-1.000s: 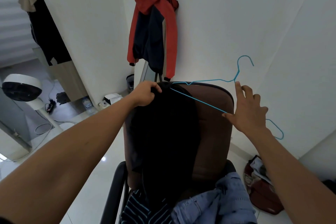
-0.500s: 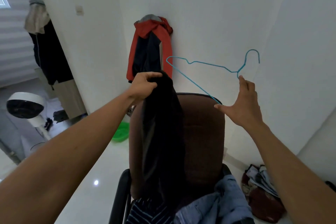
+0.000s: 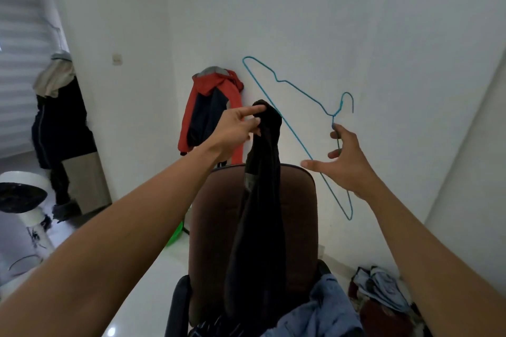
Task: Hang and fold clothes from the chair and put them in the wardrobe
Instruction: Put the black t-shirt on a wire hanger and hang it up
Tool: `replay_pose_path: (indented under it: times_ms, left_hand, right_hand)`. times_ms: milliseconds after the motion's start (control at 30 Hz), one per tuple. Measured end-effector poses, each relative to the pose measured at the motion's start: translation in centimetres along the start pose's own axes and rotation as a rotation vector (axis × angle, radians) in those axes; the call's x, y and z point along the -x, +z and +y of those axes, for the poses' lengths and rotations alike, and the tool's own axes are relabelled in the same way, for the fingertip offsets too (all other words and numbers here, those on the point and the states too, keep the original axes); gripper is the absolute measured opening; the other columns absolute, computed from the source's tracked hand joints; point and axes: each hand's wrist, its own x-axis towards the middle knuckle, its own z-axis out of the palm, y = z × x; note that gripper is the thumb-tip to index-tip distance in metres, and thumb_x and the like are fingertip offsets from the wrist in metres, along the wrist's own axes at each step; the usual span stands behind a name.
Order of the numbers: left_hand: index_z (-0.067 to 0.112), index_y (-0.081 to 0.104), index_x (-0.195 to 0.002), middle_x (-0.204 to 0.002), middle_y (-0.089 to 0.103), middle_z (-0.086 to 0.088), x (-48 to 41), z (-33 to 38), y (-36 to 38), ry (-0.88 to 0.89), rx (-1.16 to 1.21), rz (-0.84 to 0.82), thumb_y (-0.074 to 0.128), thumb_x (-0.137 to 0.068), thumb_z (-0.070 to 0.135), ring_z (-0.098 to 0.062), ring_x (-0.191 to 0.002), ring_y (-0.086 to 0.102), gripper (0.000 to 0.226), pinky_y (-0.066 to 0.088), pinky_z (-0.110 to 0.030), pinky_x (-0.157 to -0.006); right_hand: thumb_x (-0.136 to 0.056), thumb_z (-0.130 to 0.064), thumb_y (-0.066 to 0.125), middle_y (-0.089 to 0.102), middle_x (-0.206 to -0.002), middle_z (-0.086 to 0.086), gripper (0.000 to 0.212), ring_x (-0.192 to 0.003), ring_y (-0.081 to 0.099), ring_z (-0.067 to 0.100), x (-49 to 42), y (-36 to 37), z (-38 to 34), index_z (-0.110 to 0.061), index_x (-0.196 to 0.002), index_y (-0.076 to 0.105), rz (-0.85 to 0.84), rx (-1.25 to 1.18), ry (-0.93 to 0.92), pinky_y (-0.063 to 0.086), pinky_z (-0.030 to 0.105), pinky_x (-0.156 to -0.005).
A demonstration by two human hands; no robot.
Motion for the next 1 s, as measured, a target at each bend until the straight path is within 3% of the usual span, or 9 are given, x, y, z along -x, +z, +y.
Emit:
replay_pose_path:
  times_ms: [200, 267, 400, 533, 600, 733, 800, 867, 1000]
  left_hand:
    - [0.017, 0.075, -0.107, -0.083, 0.072, -0.018, 1.6, 2.6, 1.5, 0.146, -0.064, 0.075, 0.07, -0.09, 0.003, -0.017, -0.069, 0.06, 0.022, 0.053, -0.02, -0.07]
    - [0.021, 0.075, -0.099, -0.091, 0.074, -0.021, 1.9, 3.4, 2.0, 0.163, -0.054, 0.081, 0.072, -0.088, 0.004, -0.017, -0.07, 0.06, 0.02, 0.054, -0.021, -0.069]
    - [0.015, 0.076, -0.093, -0.085, 0.075, -0.003, 2.4, 4.8, 3.0, 0.183, -0.06, 0.129, 0.074, -0.086, 0.001, -0.014, -0.061, 0.06, 0.015, 0.055, -0.024, -0.062]
    - [0.005, 0.073, -0.103, -0.076, 0.068, -0.004, 2.7, 6.3, 4.4, 0.138, 0.019, 0.151, 0.067, -0.092, 0.0, -0.012, -0.055, 0.063, 0.014, 0.056, -0.024, -0.061]
    - [0.003, 0.07, -0.112, -0.08, 0.069, -0.004, 2.9, 7.2, 5.3, 0.125, 0.076, 0.114, 0.063, -0.094, -0.001, -0.016, -0.066, 0.069, 0.02, 0.059, -0.029, -0.069]
    - [0.005, 0.065, -0.125, -0.104, 0.074, -0.016, 3.7, 8.8, 7.0, 0.114, 0.106, -0.044, 0.055, -0.096, -0.005, -0.024, -0.09, 0.074, 0.032, 0.06, -0.034, -0.084]
    - [0.005, 0.061, -0.132, -0.113, 0.072, -0.017, 4.5, 9.4, 7.5, 0.103, 0.087, -0.16, 0.051, -0.097, -0.006, -0.027, -0.098, 0.073, 0.038, 0.059, -0.037, -0.088]
    - [0.007, 0.06, -0.134, -0.121, 0.07, -0.013, 5.3, 9.8, 7.9, 0.083, 0.077, -0.271, 0.051, -0.095, -0.009, -0.027, -0.101, 0.071, 0.043, 0.059, -0.036, -0.088]
    - [0.016, 0.043, -0.146, -0.126, 0.069, -0.004, 6.0, 9.6, 8.1, 0.02, 0.065, -0.352, 0.05, -0.093, -0.01, -0.021, -0.097, 0.071, 0.059, 0.047, -0.04, -0.084]
  right_hand:
    - [-0.06, -0.048, 0.091, 0.041, -0.136, -0.011, 0.115, -0.106, 0.055, 0.009, 2.1, -1.9, -2.8, -0.031, -0.154, 0.026, -0.102, -0.05, -0.036, 0.05, 0.025, -0.077]
    - [-0.056, -0.05, 0.092, 0.046, -0.134, -0.012, 0.116, -0.106, 0.058, 0.012, 2.5, -2.4, -3.9, -0.033, -0.152, 0.029, -0.148, -0.09, -0.059, 0.054, 0.028, -0.078]
    - [-0.053, -0.049, 0.092, 0.049, -0.132, -0.011, 0.115, -0.107, 0.06, 0.02, 3.2, -3.6, -5.7, -0.032, -0.151, 0.033, -0.226, -0.185, -0.103, 0.057, 0.03, -0.072]
    - [-0.055, -0.043, 0.093, 0.048, -0.135, -0.007, 0.11, -0.095, 0.064, 0.018, 4.2, -4.6, -6.3, -0.031, -0.149, 0.037, -0.355, -0.287, -0.112, 0.058, 0.037, -0.076]
    - [-0.056, -0.04, 0.091, 0.046, -0.139, -0.006, 0.106, -0.093, 0.065, 0.016, 4.8, -5.0, -5.9, -0.03, -0.148, 0.04, -0.42, -0.338, -0.111, 0.058, 0.042, -0.079]
    - [-0.075, -0.022, 0.08, 0.056, -0.136, -0.014, 0.067, -0.097, 0.067, 0.013, 5.2, -6.3, -6.3, -0.041, -0.134, 0.054, -0.514, -0.549, -0.124, 0.057, 0.044, -0.082]
    - [-0.076, -0.022, 0.08, 0.058, -0.136, -0.007, 0.068, -0.1, 0.067, 0.016, 4.9, -7.1, -6.7, -0.04, -0.136, 0.054, -0.506, -0.627, -0.108, 0.057, 0.044, -0.083]
    - [-0.073, -0.026, 0.081, 0.062, -0.131, -0.002, 0.074, -0.102, 0.066, 0.018, 4.7, -7.8, -7.3, -0.037, -0.14, 0.052, -0.518, -0.626, -0.112, 0.056, 0.041, -0.081]
    - [-0.079, -0.021, 0.082, 0.07, -0.118, -0.008, 0.06, -0.112, 0.066, 0.016, 4.9, -8.3, -8.0, -0.038, -0.132, 0.06, -0.516, -0.489, -0.12, 0.057, 0.039, -0.083]
